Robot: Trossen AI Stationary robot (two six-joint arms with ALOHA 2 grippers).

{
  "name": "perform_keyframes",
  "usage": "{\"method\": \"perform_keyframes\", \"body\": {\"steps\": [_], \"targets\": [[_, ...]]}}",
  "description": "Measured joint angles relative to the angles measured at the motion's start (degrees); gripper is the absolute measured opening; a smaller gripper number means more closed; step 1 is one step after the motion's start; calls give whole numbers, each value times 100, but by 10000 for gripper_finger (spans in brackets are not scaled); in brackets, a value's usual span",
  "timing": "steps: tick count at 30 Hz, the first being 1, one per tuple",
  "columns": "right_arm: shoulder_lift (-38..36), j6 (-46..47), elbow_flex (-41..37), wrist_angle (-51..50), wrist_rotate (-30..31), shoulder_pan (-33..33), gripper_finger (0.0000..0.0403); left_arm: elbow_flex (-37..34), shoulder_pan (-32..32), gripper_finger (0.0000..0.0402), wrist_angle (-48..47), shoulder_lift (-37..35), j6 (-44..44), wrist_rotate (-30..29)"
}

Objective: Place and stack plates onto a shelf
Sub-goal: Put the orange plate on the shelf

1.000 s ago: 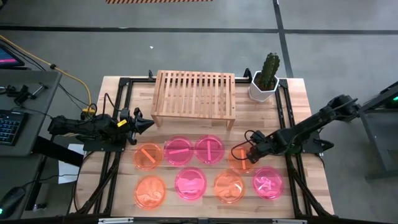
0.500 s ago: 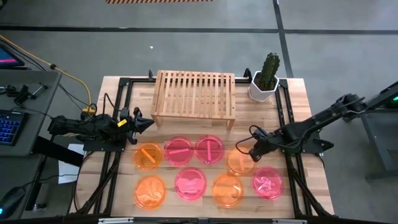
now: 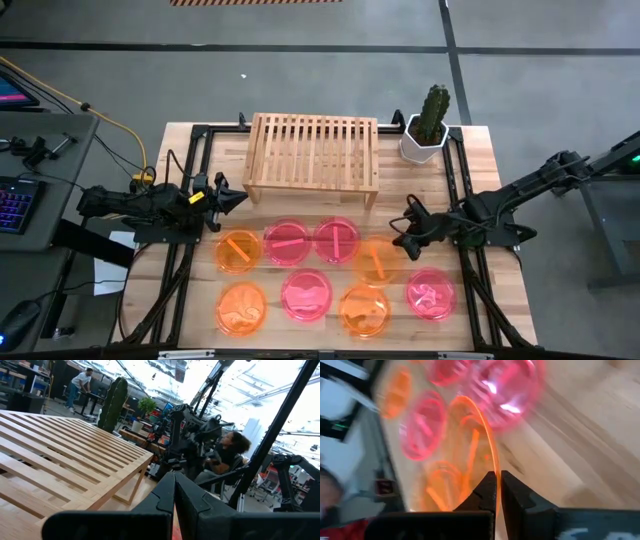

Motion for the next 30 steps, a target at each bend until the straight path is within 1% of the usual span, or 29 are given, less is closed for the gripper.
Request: {"method": "perform_keyframes", "body": {"steps": [4,8,13,15,18,24,26,30], "targets": [[1,-454,0,1067,135,-111,0,0,0,1,15,0,0,0],[1,-897,2,2083,425,-454,0,0,-1,1,22,0,-1,-8],[1,-1617,376,2193,1254,-1153,0,0,0,1,22,0,-2,-11],[1,-1928,556,2191,1368,-1526,0,0,-1,1,22,1,-2,-11],[1,-2177,783,2191,1260,-2165,0,0,-1,1,22,0,-2,-13],[35,-2197,881,1952,605,-3406,0,0,-1,1,20,0,92,-20],[120,-2144,881,1837,400,-3706,0,0,1,1,20,0,94,-22],[427,-2026,881,1945,425,-4120,0,0,-1,1,30,0,202,-48]]}}
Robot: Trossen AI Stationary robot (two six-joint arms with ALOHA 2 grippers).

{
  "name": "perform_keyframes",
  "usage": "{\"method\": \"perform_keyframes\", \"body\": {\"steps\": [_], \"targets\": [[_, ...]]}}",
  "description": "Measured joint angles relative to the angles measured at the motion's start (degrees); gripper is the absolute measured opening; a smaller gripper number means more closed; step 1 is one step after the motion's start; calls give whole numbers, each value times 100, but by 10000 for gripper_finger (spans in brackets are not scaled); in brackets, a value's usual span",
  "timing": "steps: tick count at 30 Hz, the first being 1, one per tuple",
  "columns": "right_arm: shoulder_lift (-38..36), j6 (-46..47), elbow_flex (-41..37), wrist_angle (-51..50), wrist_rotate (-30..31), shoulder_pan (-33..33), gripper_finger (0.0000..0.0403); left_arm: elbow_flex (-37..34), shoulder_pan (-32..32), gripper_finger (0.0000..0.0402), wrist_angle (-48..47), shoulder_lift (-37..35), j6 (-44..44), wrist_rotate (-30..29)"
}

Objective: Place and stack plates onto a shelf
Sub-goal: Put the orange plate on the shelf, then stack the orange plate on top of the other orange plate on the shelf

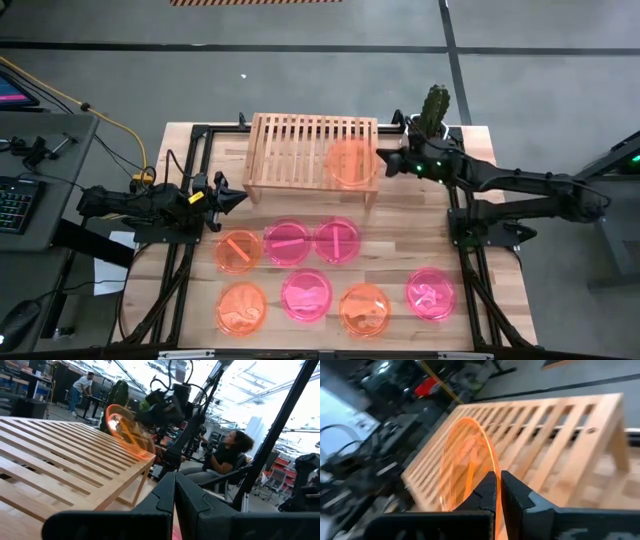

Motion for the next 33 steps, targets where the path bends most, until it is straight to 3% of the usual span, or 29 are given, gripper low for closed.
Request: {"method": "perform_keyframes", "body": {"steps": [13,25,29,33], "targets": [[1024,18,0,626,278,-571,6,0,2,1,29,0,42,2],[752,-731,0,667,569,-635,141,0,2,1,21,0,38,5],[443,-787,0,693,-264,-624,172,0,2,1,21,1,38,5],[303,-1081,0,765,-2086,-339,185,0,0,1,23,0,38,5]]}}
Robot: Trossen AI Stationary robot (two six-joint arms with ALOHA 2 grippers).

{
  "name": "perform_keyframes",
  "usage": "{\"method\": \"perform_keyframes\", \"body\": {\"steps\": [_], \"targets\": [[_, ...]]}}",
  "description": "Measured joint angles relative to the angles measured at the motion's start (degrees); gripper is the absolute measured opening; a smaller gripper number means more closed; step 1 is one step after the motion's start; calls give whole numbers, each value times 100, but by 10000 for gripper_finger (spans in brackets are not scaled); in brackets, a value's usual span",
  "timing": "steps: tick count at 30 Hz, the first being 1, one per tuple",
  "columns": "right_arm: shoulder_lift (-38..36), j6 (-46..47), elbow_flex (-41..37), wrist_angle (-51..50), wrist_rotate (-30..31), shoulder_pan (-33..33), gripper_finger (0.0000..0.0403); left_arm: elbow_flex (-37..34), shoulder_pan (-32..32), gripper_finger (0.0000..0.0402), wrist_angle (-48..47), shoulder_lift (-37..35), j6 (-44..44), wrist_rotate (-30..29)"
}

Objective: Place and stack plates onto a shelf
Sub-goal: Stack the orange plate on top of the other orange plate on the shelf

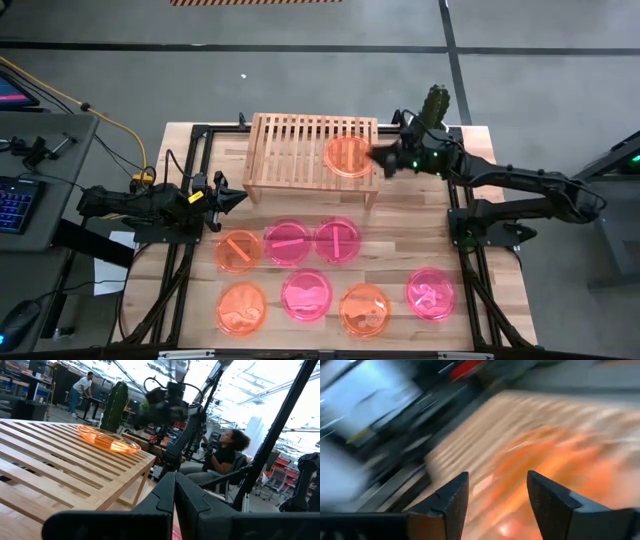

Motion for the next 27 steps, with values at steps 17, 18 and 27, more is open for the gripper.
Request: {"method": "perform_keyframes", "body": {"steps": [17,18,27], "targets": [[178,-2646,-1,655,1093,2903,185,-2,1,1,30,1,-1,-120],[259,-2815,-19,807,1271,3034,185,-2,2,1,72,2,1,-108],[826,-3466,-715,2148,1797,3183,185,-2,2,1,272,2,2,-48]]}}
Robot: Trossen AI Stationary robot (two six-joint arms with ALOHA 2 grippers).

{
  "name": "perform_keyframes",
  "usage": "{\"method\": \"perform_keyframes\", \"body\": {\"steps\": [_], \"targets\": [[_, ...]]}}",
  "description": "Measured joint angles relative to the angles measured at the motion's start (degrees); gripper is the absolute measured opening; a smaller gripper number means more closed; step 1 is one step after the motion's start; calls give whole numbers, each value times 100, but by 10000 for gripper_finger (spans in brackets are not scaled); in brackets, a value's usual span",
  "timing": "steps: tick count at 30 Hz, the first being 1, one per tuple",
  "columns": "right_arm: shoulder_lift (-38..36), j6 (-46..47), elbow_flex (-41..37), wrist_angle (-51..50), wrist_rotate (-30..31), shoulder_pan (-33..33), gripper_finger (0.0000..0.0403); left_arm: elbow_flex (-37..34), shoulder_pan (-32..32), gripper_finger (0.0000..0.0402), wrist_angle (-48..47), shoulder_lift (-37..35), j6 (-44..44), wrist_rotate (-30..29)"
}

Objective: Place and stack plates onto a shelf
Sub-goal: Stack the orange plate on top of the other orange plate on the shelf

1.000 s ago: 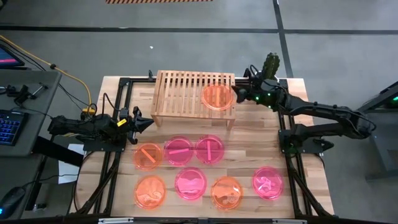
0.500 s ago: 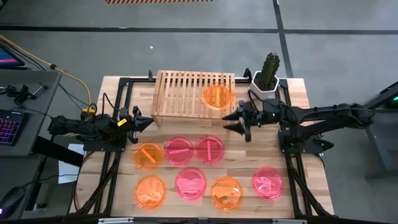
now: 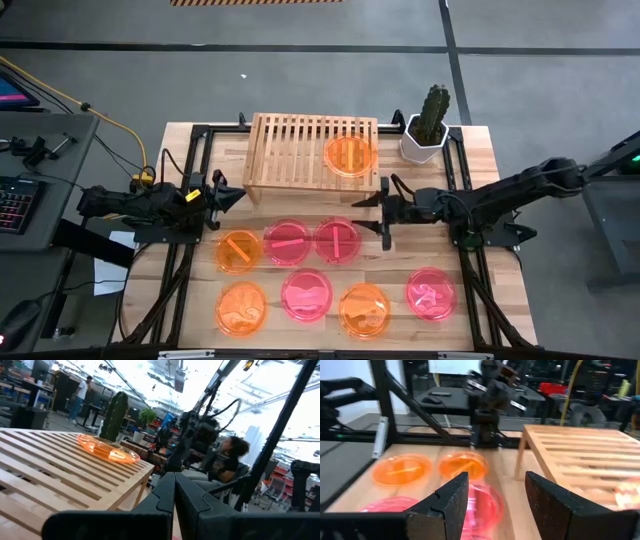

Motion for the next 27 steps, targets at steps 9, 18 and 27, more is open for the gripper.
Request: {"method": "perform_keyframes", "body": {"steps": [9,18,27], "targets": [[-40,339,-456,382,16,-64,185,0,-2,5,6,191,4,86],[-70,217,-454,644,16,-64,185,0,-94,92,871,1423,27,303],[-72,215,-454,648,17,-64,185,1023,-889,172,1119,3668,843,364]]}}
